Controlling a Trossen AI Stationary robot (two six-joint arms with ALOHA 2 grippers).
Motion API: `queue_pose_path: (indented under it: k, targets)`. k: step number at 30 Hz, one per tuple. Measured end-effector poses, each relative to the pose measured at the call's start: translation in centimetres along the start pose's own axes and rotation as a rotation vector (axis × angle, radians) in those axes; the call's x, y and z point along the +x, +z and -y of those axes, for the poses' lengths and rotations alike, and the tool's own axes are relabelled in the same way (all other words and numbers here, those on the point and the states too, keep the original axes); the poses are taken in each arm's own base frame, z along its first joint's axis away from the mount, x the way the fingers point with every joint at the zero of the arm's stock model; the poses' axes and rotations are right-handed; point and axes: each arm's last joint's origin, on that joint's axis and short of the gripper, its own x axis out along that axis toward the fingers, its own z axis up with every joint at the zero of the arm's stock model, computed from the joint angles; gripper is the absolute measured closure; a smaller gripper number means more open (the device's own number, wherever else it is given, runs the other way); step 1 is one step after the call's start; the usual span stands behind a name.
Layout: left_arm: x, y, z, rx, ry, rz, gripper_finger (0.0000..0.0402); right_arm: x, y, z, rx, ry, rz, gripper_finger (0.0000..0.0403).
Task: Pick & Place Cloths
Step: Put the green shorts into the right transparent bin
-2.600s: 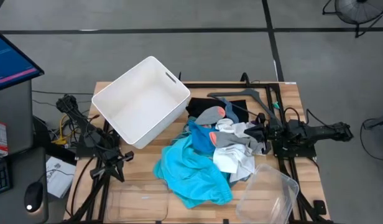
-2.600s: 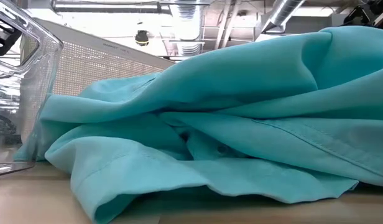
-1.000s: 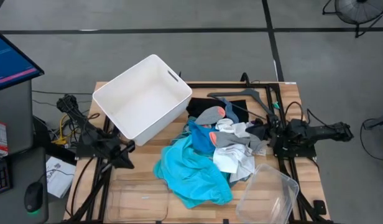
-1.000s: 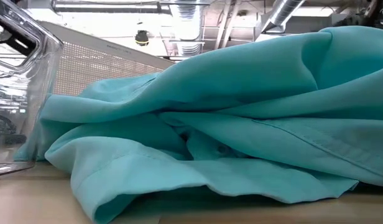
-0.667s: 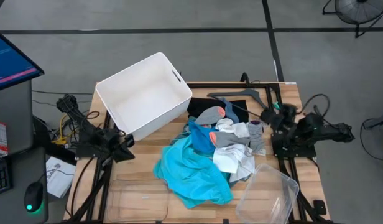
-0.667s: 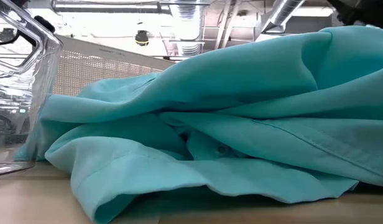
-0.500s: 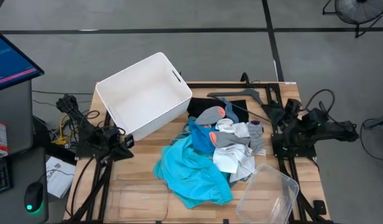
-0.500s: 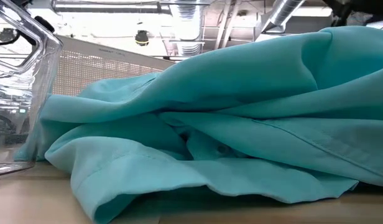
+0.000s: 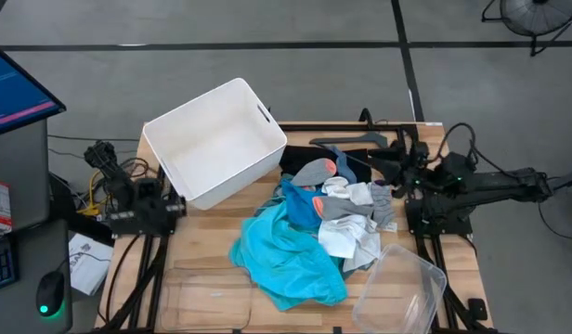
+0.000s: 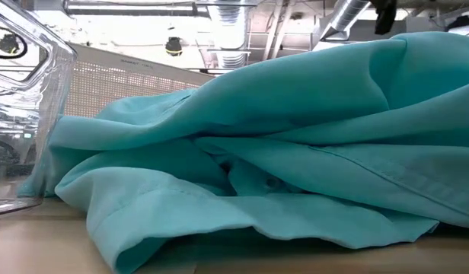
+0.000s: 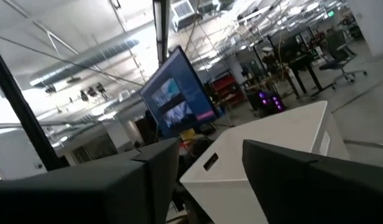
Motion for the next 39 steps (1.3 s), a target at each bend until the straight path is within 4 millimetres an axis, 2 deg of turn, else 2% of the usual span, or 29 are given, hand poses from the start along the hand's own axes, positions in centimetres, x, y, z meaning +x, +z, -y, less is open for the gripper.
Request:
queue_pose_path:
  k: [3,6,11,16,27,33,39]
  targets:
    - [-0.1,1.0,0.7,0.079,-0.06,0.108,0.04,0.7,0.5,-0.6,-0.027,0.024,-0.007,0.0209]
    - [0.4,1.7,1.3,0.167,-0.074,0.141,0.04,1.3,1.3,-1.2,-0.04,0.06,-0.008,0.0199]
    - [2.3,2.8,2.6,0.27,-0.089,0.173,0.04,1.7,2.7,-2.2,-0.059,0.123,0.01,0.0191]
    - [5.4,3.4,3.9,0.373,-0.079,0.178,0.04,1.7,3.5,-2.6,-0.074,0.152,0.022,0.0191]
    - [13.9,3.9,6.4,0.529,-0.034,0.21,0.04,2.2,2.0,-2.1,-0.133,0.105,-0.097,0.0191]
    - [17.3,4.1,7.3,0.538,0.002,0.252,0.04,2.1,2.1,-2.1,-0.132,0.106,-0.093,0.0193]
    - [19.5,3.7,7.3,0.567,0.056,0.272,0.04,2.1,2.0,-2.1,-0.134,0.103,-0.101,0.0193]
